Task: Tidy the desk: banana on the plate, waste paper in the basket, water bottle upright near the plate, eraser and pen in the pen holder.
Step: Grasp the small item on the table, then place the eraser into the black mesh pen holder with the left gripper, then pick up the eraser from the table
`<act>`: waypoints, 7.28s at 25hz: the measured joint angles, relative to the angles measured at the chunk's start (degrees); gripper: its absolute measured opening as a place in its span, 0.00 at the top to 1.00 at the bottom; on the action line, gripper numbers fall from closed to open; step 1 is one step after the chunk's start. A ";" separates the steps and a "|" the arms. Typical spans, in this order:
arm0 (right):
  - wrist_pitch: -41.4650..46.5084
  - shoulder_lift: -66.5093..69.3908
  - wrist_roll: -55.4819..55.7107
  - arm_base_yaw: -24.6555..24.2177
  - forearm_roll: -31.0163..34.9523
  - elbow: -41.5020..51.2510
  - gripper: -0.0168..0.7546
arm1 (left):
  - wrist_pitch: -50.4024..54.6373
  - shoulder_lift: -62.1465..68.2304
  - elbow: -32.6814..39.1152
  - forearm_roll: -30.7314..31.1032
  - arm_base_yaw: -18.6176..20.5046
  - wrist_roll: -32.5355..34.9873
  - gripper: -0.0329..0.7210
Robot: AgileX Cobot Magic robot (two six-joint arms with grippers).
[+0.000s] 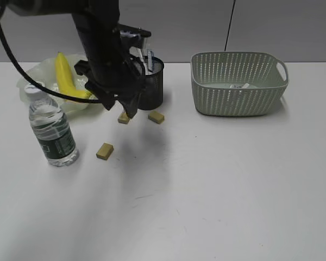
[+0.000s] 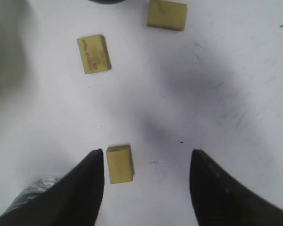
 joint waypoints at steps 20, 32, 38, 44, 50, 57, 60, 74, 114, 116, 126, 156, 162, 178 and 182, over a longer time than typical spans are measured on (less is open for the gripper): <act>-0.06 0.00 0.00 0.00 0.00 0.00 0.44 | 4.40 10.98 -0.55 4.90 0.00 -2.62 0.38; -0.06 0.00 0.00 0.00 0.00 0.00 0.44 | 4.79 11.67 -0.55 5.54 0.05 -2.62 0.38; -0.06 0.00 0.00 0.00 0.00 0.00 0.44 | 4.90 12.17 -0.55 5.49 0.05 -2.62 0.38; -0.06 0.00 0.05 0.00 0.00 0.00 0.44 | 4.84 12.17 -0.55 5.38 1.17 -2.62 0.39; -0.06 0.00 0.05 0.00 0.00 0.00 0.44 | 4.59 12.17 -0.55 3.86 1.66 -2.51 0.39; -0.06 0.00 0.05 0.00 0.00 0.00 0.44 | 4.39 12.78 -0.61 3.22 1.66 -2.33 0.41; -0.06 0.00 0.05 0.00 0.00 0.00 0.44 | 4.32 12.78 -0.66 3.17 1.66 -2.33 0.47; -0.06 0.00 0.05 0.00 0.00 0.00 0.44 | 4.95 12.66 -6.17 3.12 0.28 -2.33 0.71; -0.06 0.00 0.05 0.00 0.00 0.00 0.44 | -15.47 15.72 -26.05 7.38 2.22 -2.27 0.66; -0.06 0.00 0.05 0.00 0.00 0.00 0.44 | -16.15 15.72 -26.05 7.38 2.22 -2.27 0.58; -0.06 0.00 0.05 0.00 0.00 0.00 0.44 | -15.15 14.42 -26.41 7.38 2.22 -2.27 0.47; -0.06 0.00 0.05 0.00 0.00 0.00 0.44 | 5.07 -34.97 -3.25 5.90 2.22 -2.03 0.48; -0.06 0.00 0.11 0.00 0.00 0.00 0.44 | 5.28 -49.77 18.39 5.78 2.22 -1.91 0.50; -0.22 0.88 -1.13 0.00 0.00 0.00 0.44 | -4.86 -101.73 64.22 5.21 2.17 -1.91 0.52; -4.68 8.13 -1.32 0.00 0.00 -1.25 0.44 | -5.93 -110.86 67.20 5.10 2.17 -1.91 0.53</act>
